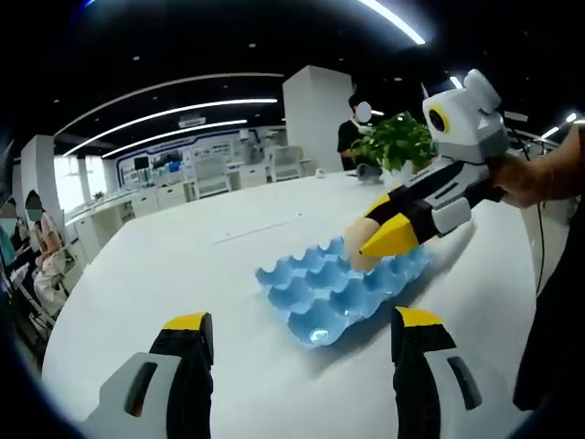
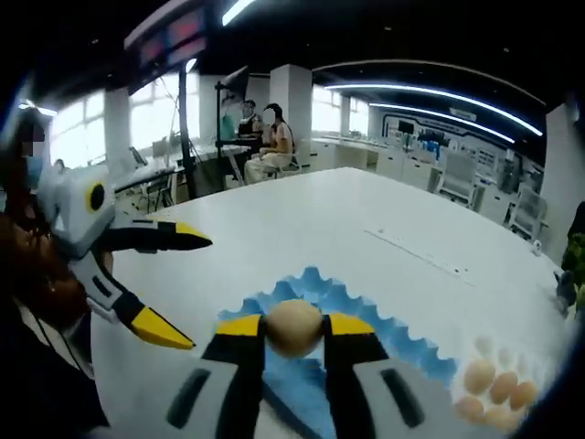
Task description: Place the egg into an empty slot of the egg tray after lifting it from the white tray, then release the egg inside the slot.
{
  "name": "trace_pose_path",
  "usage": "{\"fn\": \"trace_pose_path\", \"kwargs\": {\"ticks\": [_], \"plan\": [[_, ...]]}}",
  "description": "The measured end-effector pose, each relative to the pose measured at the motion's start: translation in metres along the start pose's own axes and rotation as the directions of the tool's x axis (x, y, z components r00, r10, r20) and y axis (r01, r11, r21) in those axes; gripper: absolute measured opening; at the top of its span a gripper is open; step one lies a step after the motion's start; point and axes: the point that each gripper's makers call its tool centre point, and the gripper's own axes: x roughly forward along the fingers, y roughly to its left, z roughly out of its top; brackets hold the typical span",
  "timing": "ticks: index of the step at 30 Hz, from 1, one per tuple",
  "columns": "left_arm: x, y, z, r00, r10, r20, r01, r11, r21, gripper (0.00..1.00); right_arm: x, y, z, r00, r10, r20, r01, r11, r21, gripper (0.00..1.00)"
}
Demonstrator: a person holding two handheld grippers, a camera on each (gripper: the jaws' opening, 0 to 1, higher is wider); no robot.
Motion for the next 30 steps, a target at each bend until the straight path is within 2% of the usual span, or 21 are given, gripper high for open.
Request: {"fn": "trace_pose_path", "kwargs": {"ticks": [6,13,17,21,30], "plan": [[0.001,0.000,-0.003,1.000,-0.005,-0.004,0.005,1.000,0.004,0.81,0.021,0.020,-0.001,0.998,0.063,-0.014,-0.063,0.998,-0.025,0.24],[0.002,0.002,-0.006,1.000,-0.003,-0.010,0.003,1.000,0.010,0.81,0.038,0.034,-0.008,0.993,0.113,-0.044,-0.115,0.992,-0.043,0.24],[0.003,0.002,-0.006,1.000,-0.006,-0.012,0.007,1.000,0.012,0.81,0.045,0.039,-0.008,0.991,0.127,-0.048,-0.129,0.990,-0.057,0.24],[0.004,0.002,-0.006,1.000,-0.010,-0.010,0.010,1.000,0.012,0.81,0.052,0.044,-0.016,0.987,0.140,-0.075,-0.146,0.986,-0.083,0.24],[0.003,0.001,-0.006,1.000,-0.013,-0.012,0.013,1.000,0.017,0.81,0.055,0.043,-0.025,0.985,0.137,-0.105,-0.151,0.979,-0.140,0.24]]}}
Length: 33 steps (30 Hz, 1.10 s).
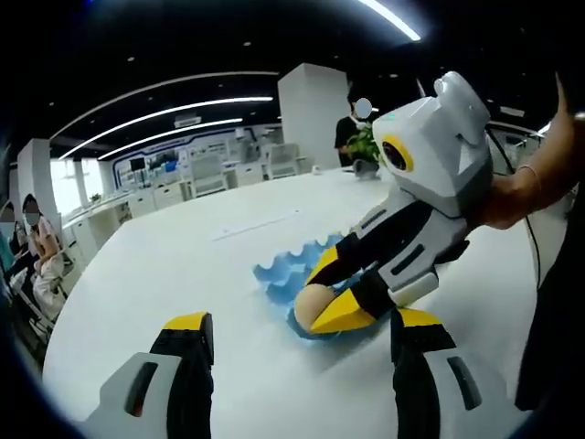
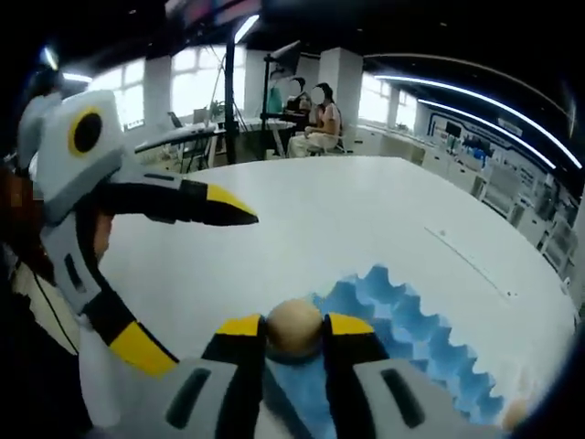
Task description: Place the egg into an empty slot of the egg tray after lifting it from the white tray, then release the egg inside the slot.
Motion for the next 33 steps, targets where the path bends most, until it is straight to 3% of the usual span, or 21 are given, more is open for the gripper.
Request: {"fn": "trace_pose_path", "kwargs": {"ticks": [24,29,33], "plan": [[0.0013,-0.0043,-0.0017,1.000,-0.020,-0.009,0.021,0.999,0.046,0.81,0.0017,0.0042,-0.0033,0.998,0.047,-0.041,-0.049,0.997,-0.053,0.26],[0.0011,-0.0041,-0.0021,1.000,-0.019,-0.012,0.019,0.999,0.046,0.81,0.0019,0.0065,-0.0072,0.998,0.050,-0.047,-0.056,0.990,-0.133,0.27],[0.0013,-0.0039,-0.0013,1.000,-0.015,-0.009,0.015,0.999,0.048,0.81,0.0001,0.0054,-0.0062,0.998,0.054,-0.034,-0.057,0.995,-0.086,0.26]]}}
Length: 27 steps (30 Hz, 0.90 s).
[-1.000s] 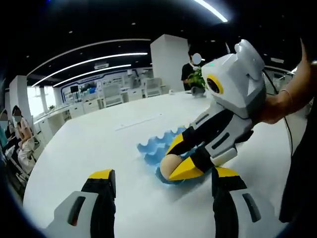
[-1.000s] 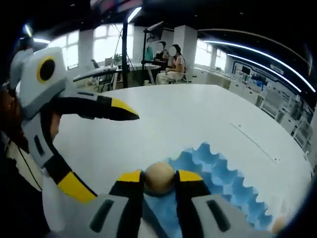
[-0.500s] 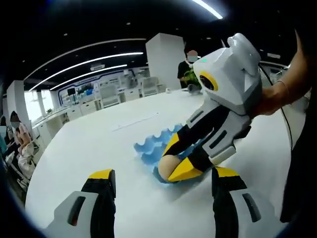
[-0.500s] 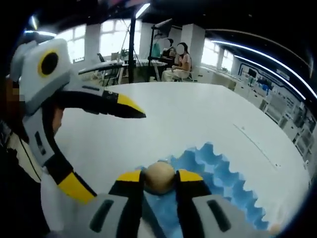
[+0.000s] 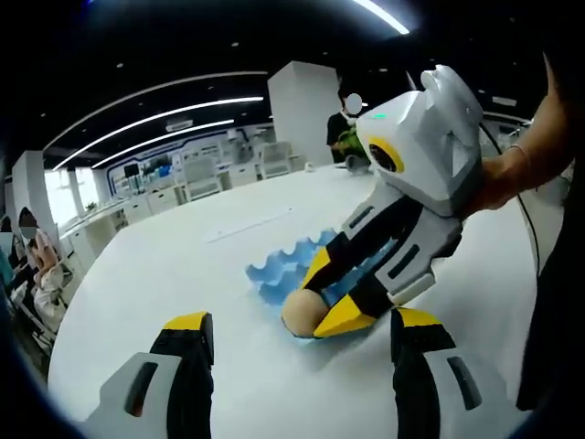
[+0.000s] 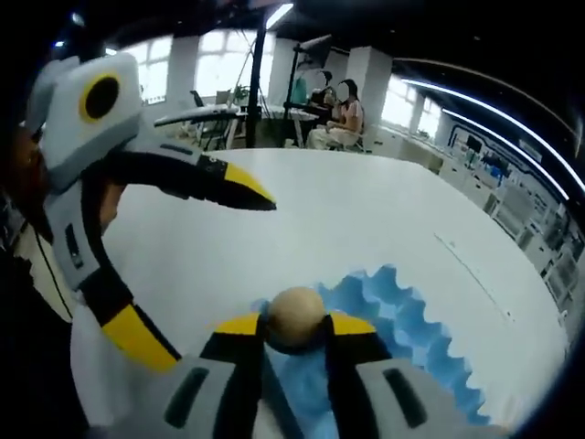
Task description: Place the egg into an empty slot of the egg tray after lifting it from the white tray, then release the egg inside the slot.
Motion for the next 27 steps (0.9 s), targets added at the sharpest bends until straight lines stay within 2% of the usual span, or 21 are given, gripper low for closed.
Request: {"fn": "trace_pose_path", "kwargs": {"ticks": [5,8,11,16,21,24,27], "plan": [[0.001,-0.001,0.000,1.000,0.001,-0.001,-0.001,1.000,0.000,0.81,-0.005,-0.004,0.002,1.000,-0.012,0.016,0.012,1.000,0.000,0.26],[0.001,-0.002,0.001,1.000,0.001,-0.001,-0.001,1.000,0.000,0.81,-0.012,-0.008,0.009,0.998,-0.025,0.052,0.023,0.999,0.026,0.26],[0.002,-0.003,0.001,1.000,0.002,-0.001,-0.002,1.000,0.003,0.81,-0.018,-0.011,0.011,0.997,-0.038,0.061,0.035,0.999,0.039,0.26],[0.003,-0.006,0.003,1.000,0.001,0.002,-0.001,1.000,0.002,0.81,-0.033,-0.019,0.007,0.994,-0.079,0.082,0.072,0.994,0.079,0.26],[0.003,-0.007,0.004,1.000,0.005,0.005,-0.005,1.000,0.001,0.81,-0.055,-0.029,-0.006,0.986,-0.138,0.088,0.127,0.984,0.122,0.26],[0.003,-0.009,0.006,1.000,0.007,0.010,-0.007,1.000,0.001,0.80,-0.075,-0.037,-0.020,0.978,-0.194,0.082,0.181,0.972,0.148,0.26],[0.003,-0.010,0.008,1.000,0.009,0.013,-0.009,1.000,0.002,0.80,-0.098,-0.048,-0.036,0.960,-0.270,0.078,0.254,0.952,0.171,0.26]]}}
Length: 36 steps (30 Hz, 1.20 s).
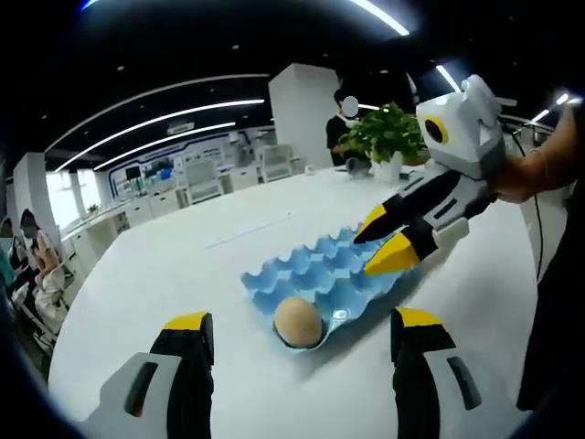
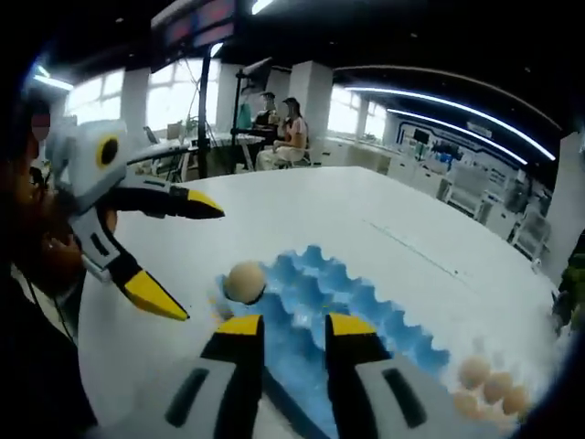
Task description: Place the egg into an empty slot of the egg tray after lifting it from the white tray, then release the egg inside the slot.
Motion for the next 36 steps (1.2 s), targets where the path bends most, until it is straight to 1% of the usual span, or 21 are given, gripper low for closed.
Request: {"fn": "trace_pose_path", "kwargs": {"ticks": [2,5,6,8,9,10,11,13,14,16,17,19,21,23,26,30,31,32,33,35,36], "plan": [[0.000,-0.001,0.001,1.000,0.004,0.001,-0.004,1.000,0.000,0.80,-0.017,-0.015,-0.009,0.998,-0.058,0.006,0.058,0.998,0.033,0.26],[0.000,0.000,0.002,1.000,0.012,0.003,-0.012,1.000,0.003,0.81,-0.040,-0.042,-0.023,0.988,-0.156,0.001,0.156,0.986,0.067,0.26],[0.000,0.000,0.003,1.000,0.013,0.004,-0.013,1.000,0.003,0.81,-0.050,-0.053,-0.029,0.980,-0.200,-0.004,0.200,0.976,0.084,0.26],[0.000,-0.001,0.004,1.000,0.015,0.005,-0.015,1.000,-0.010,0.81,-0.063,-0.068,-0.039,0.968,-0.251,-0.016,0.252,0.962,0.103,0.26],[0.000,-0.001,0.005,1.000,0.017,0.009,-0.017,1.000,-0.014,0.80,-0.072,-0.078,-0.045,0.957,-0.288,-0.021,0.288,0.949,0.128,0.26],[0.000,-0.001,0.005,1.000,0.019,0.010,-0.019,1.000,-0.016,0.81,-0.077,-0.084,-0.050,0.951,-0.307,-0.026,0.308,0.940,0.146,0.26],[0.000,-0.001,0.006,1.000,0.021,0.010,-0.021,1.000,-0.015,0.81,-0.085,-0.092,-0.056,0.939,-0.341,-0.033,0.341,0.922,0.180,0.26],[-0.001,-0.001,0.006,1.000,0.027,0.012,-0.027,1.000,-0.014,0.81,-0.096,-0.103,-0.065,0.923,-0.381,-0.049,0.383,0.901,0.204,0.26],[-0.001,-0.001,0.007,1.000,0.026,0.012,-0.025,1.000,-0.015,0.81,-0.102,-0.110,-0.072,0.910,-0.410,-0.064,0.413,0.883,0.222,0.26],[-0.001,-0.002,0.006,1.000,0.028,0.010,-0.028,1.000,-0.015,0.81,-0.110,-0.119,-0.080,0.894,-0.442,-0.076,0.447,0.861,0.244,0.26],[-0.001,-0.003,0.006,1.000,0.026,0.009,-0.026,1.000,-0.017,0.81,-0.115,-0.124,-0.085,0.884,-0.459,-0.086,0.464,0.845,0.266,0.26],[-0.001,-0.003,0.006,1.000,0.027,0.009,-0.026,1.000,-0.017,0.81,-0.119,-0.131,-0.095,0.873,-0.476,-0.109,0.486,0.824,0.291,0.26],[-0.001,-0.003,0.006,1.000,0.026,0.008,-0.026,1.000,-0.015,0.81,-0.121,-0.135,-0.101,0.870,-0.479,-0.119,0.492,0.817,0.302,0.26],[-0.001,-0.003,0.007,1.000,0.026,0.008,-0.026,1.000,-0.014,0.81,-0.119,-0.137,-0.107,0.871,-0.473,-0.133,0.491,0.819,0.299,0.26],[-0.001,-0.003,0.008,0.999,0.031,0.009,-0.031,0.999,-0.014,0.81,-0.115,-0.137,-0.109,0.873,-0.466,-0.141,0.487,0.821,0.297,0.26],[-0.001,-0.002,0.010,0.999,0.036,0.009,-0.036,0.999,-0.016,0.80,-0.107,-0.132,-0.111,0.883,-0.444,-0.153,0.470,0.836,0.282,0.26],[-0.001,-0.002,0.010,0.999,0.035,0.008,-0.035,0.999,-0.017,0.80,-0.104,-0.130,-0.115,0.886,-0.428,-0.178,0.461,0.853,0.244,0.26],[-0.001,-0.002,0.010,0.999,0.035,0.008,-0.035,0.999,-0.018,0.80,-0.104,-0.131,-0.115,0.880,-0.443,-0.172,0.473,0.850,0.233,0.26],[-0.001,-0.003,0.009,0.999,0.035,0.007,-0.035,0.999,-0.017,0.80,-0.104,-0.132,-0.115,0.883,-0.438,-0.169,0.467,0.854,0.229,0.26],[-0.002,-0.002,0.010,0.999,0.037,0.005,-0.037,0.999,-0.018,0.80,-0.105,-0.133,-0.115,0.885,-0.433,-0.169,0.464,0.851,0.248,0.26],[-0.002,-0.002,0.010,0.999,0.038,0.007,-0.037,0.999,-0.020,0.80,-0.105,-0.132,-0.115,0.887,-0.430,-0.168,0.460,0.854,0.243,0.26]]}}
